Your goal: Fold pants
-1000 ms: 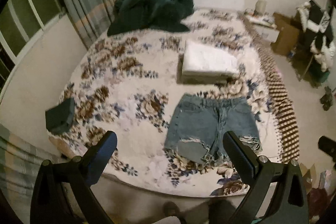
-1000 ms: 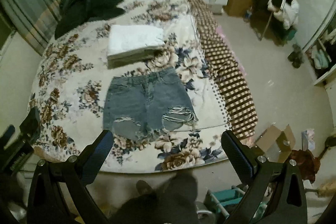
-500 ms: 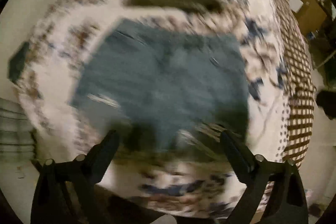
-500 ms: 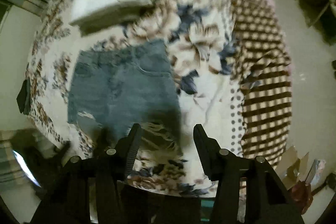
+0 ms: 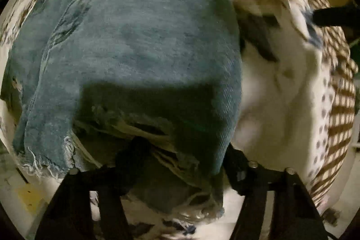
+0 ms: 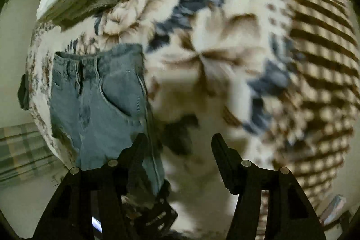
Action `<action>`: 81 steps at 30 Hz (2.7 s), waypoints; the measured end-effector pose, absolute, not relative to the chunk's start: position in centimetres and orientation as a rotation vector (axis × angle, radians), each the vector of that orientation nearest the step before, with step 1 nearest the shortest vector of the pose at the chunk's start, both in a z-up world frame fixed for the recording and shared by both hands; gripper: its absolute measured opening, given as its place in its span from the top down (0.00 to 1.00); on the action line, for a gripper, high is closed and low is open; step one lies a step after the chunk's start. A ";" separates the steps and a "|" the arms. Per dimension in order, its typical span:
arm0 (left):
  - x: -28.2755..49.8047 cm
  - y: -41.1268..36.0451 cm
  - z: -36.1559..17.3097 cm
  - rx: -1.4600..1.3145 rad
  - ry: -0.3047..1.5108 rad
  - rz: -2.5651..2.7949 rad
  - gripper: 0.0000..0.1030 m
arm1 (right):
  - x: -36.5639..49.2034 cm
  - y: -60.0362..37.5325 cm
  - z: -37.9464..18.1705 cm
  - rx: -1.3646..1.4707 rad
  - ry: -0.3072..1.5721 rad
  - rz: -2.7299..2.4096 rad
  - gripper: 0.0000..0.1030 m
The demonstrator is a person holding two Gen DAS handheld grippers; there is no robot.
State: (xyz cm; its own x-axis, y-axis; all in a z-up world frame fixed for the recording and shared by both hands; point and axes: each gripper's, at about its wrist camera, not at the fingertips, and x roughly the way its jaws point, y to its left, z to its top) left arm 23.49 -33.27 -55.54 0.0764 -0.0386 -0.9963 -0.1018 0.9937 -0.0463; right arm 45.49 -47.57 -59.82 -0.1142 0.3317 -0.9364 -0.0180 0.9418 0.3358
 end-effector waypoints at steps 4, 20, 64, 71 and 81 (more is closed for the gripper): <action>23.3 -31.7 -54.2 -0.155 1.461 0.040 0.83 | 48.0 -45.0 -61.6 0.330 1.660 0.378 0.40; 20.8 -24.7 -43.9 -0.236 1.378 -0.018 0.94 | 48.3 -41.0 -57.5 0.362 1.529 0.475 0.94; 21.4 9.1 -47.6 -0.873 1.143 0.300 0.19 | 50.3 -12.5 -53.3 0.052 1.573 0.468 0.11; 16.6 4.2 -49.7 -1.031 1.216 0.328 0.19 | 47.8 -23.2 -52.8 0.151 1.595 0.397 0.11; 14.5 -0.8 -57.8 -1.315 1.206 0.404 0.19 | 48.8 -25.5 -62.7 0.457 1.634 0.578 0.11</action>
State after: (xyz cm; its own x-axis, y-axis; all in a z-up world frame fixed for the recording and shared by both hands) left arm 14.49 -0.85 -57.83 0.3932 -0.3818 -0.8364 -0.8083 0.2900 -0.5124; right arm 48.76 -25.50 -62.65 -0.1411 0.5981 -0.7889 -0.0311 0.7938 0.6074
